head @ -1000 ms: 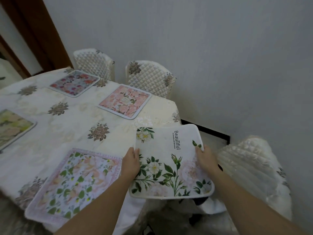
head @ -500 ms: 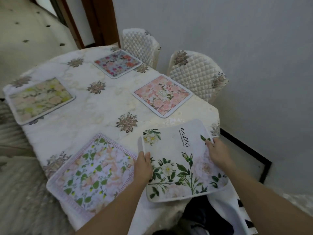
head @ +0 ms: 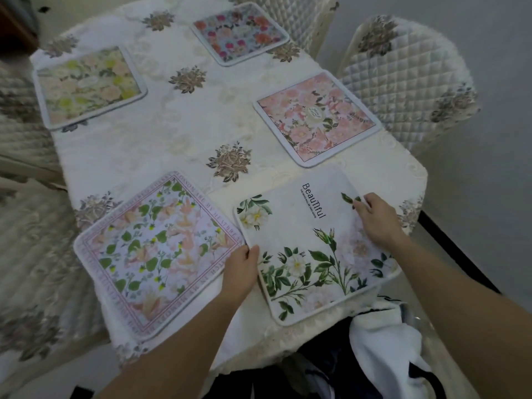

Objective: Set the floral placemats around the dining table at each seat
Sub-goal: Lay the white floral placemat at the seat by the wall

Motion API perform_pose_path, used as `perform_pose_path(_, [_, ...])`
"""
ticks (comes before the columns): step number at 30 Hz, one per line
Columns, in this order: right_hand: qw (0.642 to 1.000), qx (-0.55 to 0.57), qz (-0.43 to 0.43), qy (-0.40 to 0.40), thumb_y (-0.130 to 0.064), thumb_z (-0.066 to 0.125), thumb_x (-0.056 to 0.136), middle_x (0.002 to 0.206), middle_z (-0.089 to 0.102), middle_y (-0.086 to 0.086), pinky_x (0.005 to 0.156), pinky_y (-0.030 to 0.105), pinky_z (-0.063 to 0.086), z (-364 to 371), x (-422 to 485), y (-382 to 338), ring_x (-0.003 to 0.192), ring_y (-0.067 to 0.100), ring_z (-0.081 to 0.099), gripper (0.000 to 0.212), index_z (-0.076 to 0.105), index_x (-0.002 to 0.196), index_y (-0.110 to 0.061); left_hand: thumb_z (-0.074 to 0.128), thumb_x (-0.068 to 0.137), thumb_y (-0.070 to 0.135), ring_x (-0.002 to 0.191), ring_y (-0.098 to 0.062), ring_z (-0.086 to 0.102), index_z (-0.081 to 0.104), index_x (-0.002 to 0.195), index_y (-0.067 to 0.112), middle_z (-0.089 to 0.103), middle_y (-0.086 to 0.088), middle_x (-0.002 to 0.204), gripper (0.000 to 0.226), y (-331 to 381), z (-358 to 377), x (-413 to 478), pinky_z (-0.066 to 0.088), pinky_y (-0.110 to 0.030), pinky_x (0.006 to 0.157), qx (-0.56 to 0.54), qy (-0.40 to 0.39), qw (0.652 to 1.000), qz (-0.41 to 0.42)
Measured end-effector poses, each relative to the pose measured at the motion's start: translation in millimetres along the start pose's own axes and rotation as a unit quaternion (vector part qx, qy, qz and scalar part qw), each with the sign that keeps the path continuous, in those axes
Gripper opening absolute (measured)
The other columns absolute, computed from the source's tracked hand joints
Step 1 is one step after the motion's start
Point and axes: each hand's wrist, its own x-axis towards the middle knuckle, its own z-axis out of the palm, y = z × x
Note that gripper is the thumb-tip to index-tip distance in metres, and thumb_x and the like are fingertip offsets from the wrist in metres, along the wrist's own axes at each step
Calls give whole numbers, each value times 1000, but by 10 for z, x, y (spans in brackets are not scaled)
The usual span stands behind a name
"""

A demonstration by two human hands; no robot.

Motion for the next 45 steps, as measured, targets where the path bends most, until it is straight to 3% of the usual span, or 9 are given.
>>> perform_pose_path(6, [1000, 0, -22, -22, -33, 45, 101, 74, 54, 7, 54, 32, 32, 91, 284, -16, 64, 23, 48, 29, 51, 92, -5, 49, 101, 23, 73, -28, 74, 65, 87, 4, 74, -16, 84, 28, 41, -21, 29, 62, -41, 66, -82, -17, 995, -63])
perform_pose_path(10, [999, 4, -22, -36, -32, 44, 101, 89, 60, 9, 60, 35, 36, 175, 334, -19, 71, 22, 51, 23, 53, 106, -12, 51, 101, 21, 67, -28, 73, 64, 90, -4, 72, -20, 80, 30, 20, -82, 21, 60, -35, 58, -91, -25, 992, -87])
perform_pose_path(16, [998, 6, -39, -51, -31, 44, 102, 124, 62, 10, 81, 32, 39, 276, 325, -31, 109, 32, 57, 34, 51, 132, -17, 51, 101, 22, 74, -38, 72, 64, 94, 1, 72, -25, 84, 26, -22, -202, 12, 61, -51, 67, -89, -40, 992, -83])
perform_pose_path(20, [998, 11, -36, -56, -32, 46, 101, 124, 62, 9, 84, 36, 47, 350, 333, -85, 110, 32, 58, 37, 49, 136, -21, 51, 101, 21, 71, -37, 72, 64, 97, 2, 72, -24, 84, 24, -49, -302, 23, 61, -50, 63, -87, -23, 994, -62])
perform_pose_path(26, [997, 28, -38, -53, -25, 43, 102, 128, 62, 5, 85, 26, 35, 388, 287, -136, 119, 27, 55, 36, 49, 138, -21, 51, 100, 21, 70, -32, 73, 66, 96, 1, 73, -19, 84, 25, -54, -337, 11, 62, -47, 63, -71, -13, 996, -58])
perform_pose_path(32, [997, 8, -48, -67, -24, 42, 103, 114, 66, 5, 77, 26, 37, 395, 254, -94, 98, 24, 60, 33, 52, 134, -23, 52, 100, 22, 72, -31, 73, 67, 97, 4, 74, -16, 84, 24, -132, -377, -77, 62, -48, 67, -59, -9, 996, -65])
perform_pose_path(36, [997, 5, -42, -60, -23, 42, 102, 91, 61, 3, 65, 26, 36, 392, 196, -81, 75, 17, 54, 33, 53, 133, -21, 53, 100, 23, 73, -30, 73, 67, 94, 7, 74, -15, 85, 22, -152, -398, -91, 62, -47, 67, -57, -1, 997, -56])
perform_pose_path(45, [998, 4, -45, -54, -24, 45, 102, 89, 58, 3, 76, 27, 35, 339, 90, 73, 87, 23, 55, 34, 53, 135, -17, 52, 100, 26, 76, -32, 73, 67, 96, 3, 74, -17, 86, 28, -203, -317, -182, 62, -46, 68, -47, -13, 997, -60])
